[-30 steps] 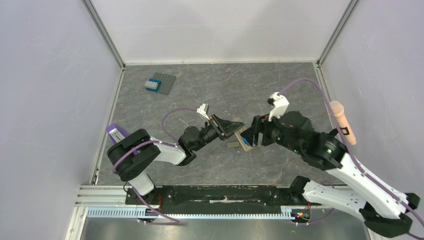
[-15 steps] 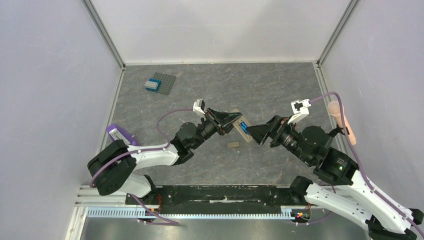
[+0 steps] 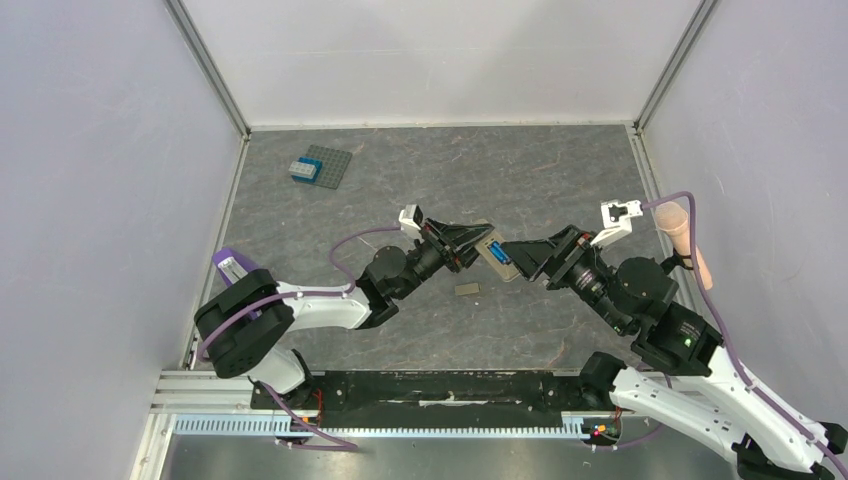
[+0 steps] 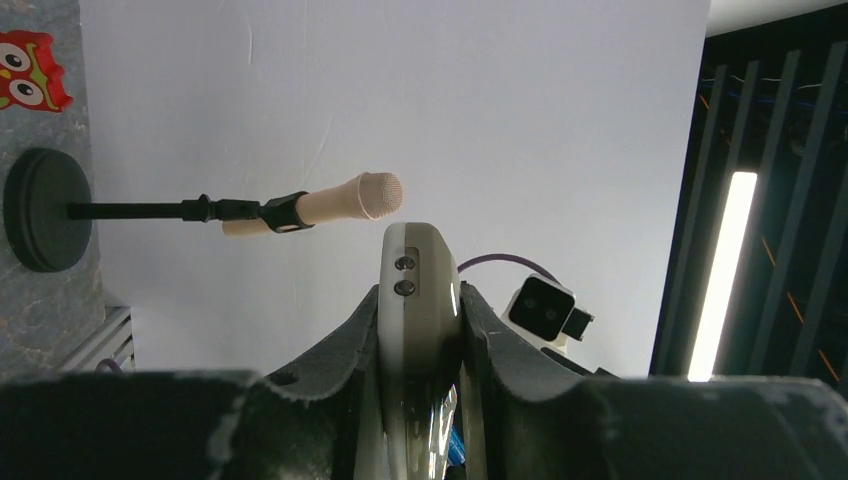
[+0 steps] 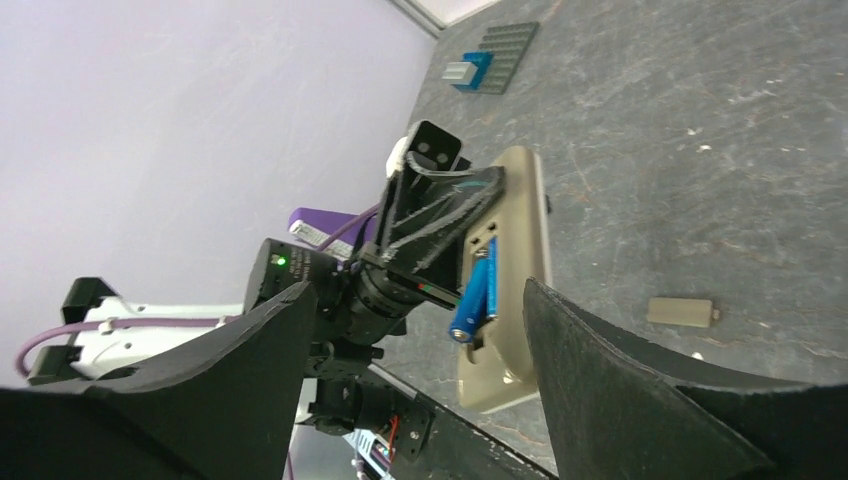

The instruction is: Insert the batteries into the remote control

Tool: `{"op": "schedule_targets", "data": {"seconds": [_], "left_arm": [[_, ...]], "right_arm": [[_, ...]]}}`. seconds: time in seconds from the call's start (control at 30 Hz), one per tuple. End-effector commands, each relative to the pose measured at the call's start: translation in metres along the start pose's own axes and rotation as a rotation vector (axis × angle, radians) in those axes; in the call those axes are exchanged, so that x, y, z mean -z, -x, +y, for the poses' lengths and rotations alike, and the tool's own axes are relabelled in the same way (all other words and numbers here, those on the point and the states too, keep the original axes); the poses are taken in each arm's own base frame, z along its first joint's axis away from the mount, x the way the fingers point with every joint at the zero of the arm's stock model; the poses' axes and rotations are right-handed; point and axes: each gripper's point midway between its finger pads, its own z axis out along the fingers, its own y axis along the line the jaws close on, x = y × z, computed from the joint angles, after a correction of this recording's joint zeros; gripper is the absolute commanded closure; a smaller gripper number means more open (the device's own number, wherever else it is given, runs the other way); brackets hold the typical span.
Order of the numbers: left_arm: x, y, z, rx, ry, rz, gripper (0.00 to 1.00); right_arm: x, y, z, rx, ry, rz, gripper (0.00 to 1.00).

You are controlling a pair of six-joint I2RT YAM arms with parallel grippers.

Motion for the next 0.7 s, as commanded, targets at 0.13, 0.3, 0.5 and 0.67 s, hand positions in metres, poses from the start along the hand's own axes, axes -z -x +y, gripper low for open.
{"op": "schedule_targets", "data": {"seconds": [0.13, 0.3, 0.5, 0.67], "left_arm": [[0.002, -0.003, -0.045, 0.018, -0.121, -0.013, 0.98], [0.002, -0.003, -0.048, 0.018, -0.128, -0.020, 0.98], [0.003, -0.003, -0.049, 0.020, -0.133, -0.019, 0.98], [0.003, -0.002, -0.049, 0.023, -0.134, -0.021, 0.98]], "right_arm": [[0.005, 0.001, -0.025, 0.007, -0.134, -0.006, 0.16], [0.002, -0.009, -0.027, -0.029, -0.129, 0.020, 0.18], [0.004, -0.005, -0.026, -0.065, -0.116, -0.010, 0.27], [0.001, -0.011, -0.031, -0.064, -0.141, 0.011, 0.40]]}}
